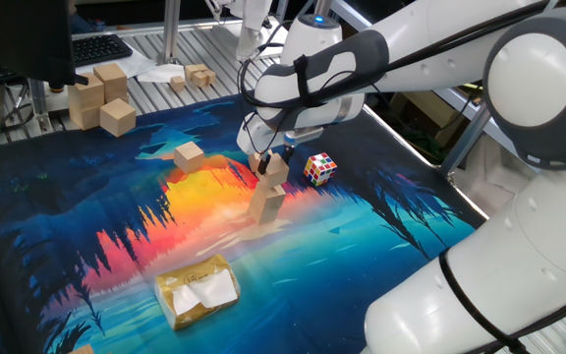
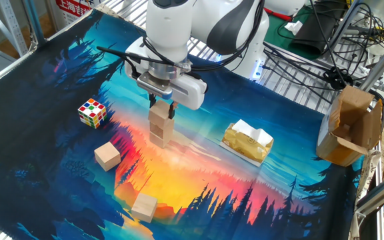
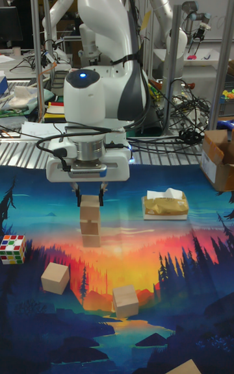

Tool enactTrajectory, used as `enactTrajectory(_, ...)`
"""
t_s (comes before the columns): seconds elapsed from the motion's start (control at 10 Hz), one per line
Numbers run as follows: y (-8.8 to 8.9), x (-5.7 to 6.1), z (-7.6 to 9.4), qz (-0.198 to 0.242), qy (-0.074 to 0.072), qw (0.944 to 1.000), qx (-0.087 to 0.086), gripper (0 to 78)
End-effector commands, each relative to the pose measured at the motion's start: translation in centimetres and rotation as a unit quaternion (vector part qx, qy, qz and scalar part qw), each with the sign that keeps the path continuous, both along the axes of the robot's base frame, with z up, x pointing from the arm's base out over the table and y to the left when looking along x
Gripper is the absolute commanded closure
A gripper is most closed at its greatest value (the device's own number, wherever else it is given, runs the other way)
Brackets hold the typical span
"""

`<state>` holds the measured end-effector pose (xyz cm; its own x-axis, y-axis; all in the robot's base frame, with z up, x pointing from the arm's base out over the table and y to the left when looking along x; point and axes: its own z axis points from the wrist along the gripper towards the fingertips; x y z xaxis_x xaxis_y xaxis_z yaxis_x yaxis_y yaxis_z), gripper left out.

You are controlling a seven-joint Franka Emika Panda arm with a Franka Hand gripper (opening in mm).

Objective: Stack the blocks in a vertical line of five

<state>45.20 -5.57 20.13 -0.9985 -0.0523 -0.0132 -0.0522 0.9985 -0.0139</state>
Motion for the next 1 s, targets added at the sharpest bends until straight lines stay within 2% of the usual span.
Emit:
enactTrajectory(0.1,0.0,0.1,0.1,-0.011,-0.002,0.9999,0.001,76.4)
enactTrajectory(0.6,0.0,0.1,0.1,-0.019,0.004,0.9998,0.002,76.4)
enactTrajectory(0.7,0.0,-0.1,0.1,-0.015,0.011,0.9998,0.002,76.4)
enactTrajectory(1.0,0.0,-1.5,-0.1,-0.017,0.01,0.9998,0.001,76.4)
